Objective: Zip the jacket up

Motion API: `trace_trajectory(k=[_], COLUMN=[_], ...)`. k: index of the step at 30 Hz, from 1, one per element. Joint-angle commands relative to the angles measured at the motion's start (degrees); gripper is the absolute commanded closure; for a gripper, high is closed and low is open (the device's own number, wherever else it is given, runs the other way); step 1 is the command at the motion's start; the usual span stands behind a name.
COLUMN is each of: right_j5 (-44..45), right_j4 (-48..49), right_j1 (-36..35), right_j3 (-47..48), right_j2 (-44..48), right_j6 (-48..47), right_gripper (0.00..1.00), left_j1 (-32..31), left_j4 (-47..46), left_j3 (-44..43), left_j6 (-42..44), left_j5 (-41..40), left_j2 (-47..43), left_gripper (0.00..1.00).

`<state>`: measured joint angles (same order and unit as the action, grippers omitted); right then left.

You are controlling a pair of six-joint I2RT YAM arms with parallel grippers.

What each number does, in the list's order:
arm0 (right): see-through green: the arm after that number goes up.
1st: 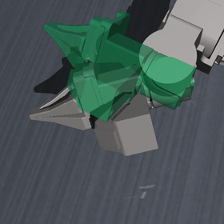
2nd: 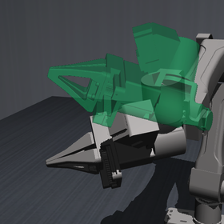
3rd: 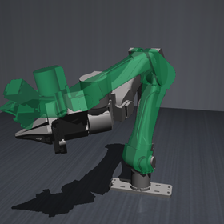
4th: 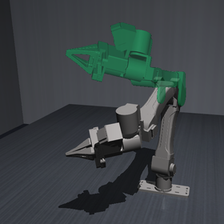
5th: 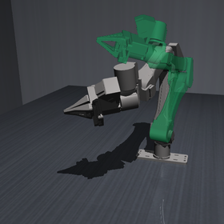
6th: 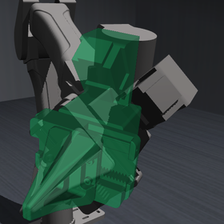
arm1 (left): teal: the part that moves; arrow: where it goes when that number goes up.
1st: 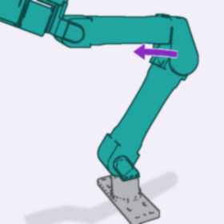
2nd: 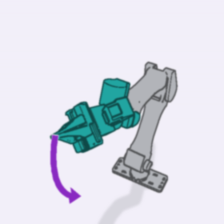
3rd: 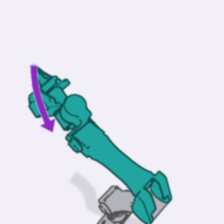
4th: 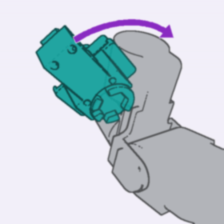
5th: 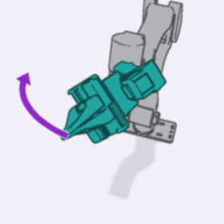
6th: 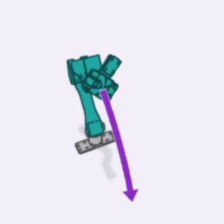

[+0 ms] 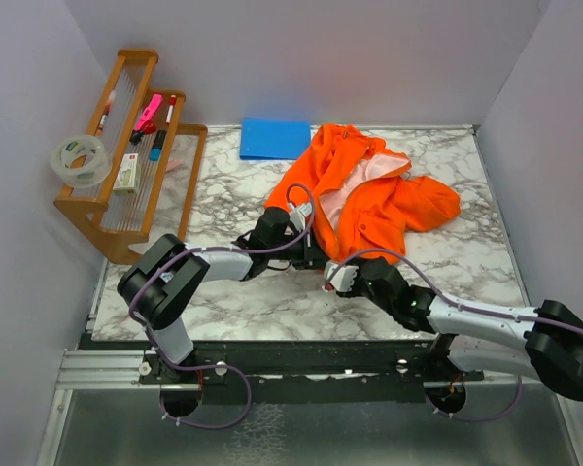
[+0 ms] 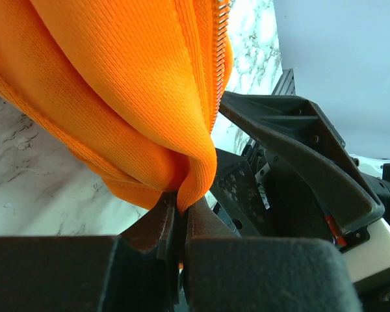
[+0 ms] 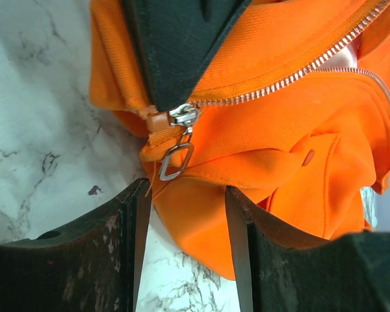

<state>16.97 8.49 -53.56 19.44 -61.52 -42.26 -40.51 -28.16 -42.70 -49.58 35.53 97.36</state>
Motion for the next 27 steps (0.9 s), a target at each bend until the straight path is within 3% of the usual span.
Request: trace_trajectory(k=[1,18,23,27], right_j5=[-2.7,-5.7,-6.3,-7.6], right_j4=[5.9,7.9,8.6,8.9], right_j1=[1.4,2.6,2.8,2.8], right_j3=[0.7,0.9,0.9,1.1], right_j2=[-1.9,-0.6,-0.8,-1.0], right_j6=[-2.0,-1.0,-0.7,-0.1], right_gripper=[0.47,0.73,0.74,0.68], left_j1=[0.0,-0.1,0.0,-0.1], left_j4=[-1.2,-1.8,-2.0,-2.0], left_j3=[0.7,0.5,0.5,0.5], left_j6=[0.7,0.4,0.3,0.1], left_j5=[-0.6,-0.1,0.0,0.1], left_j2=[0.4,1.3,1.3,1.5], left_gripper=[1.00,1.00,1.00,1.00])
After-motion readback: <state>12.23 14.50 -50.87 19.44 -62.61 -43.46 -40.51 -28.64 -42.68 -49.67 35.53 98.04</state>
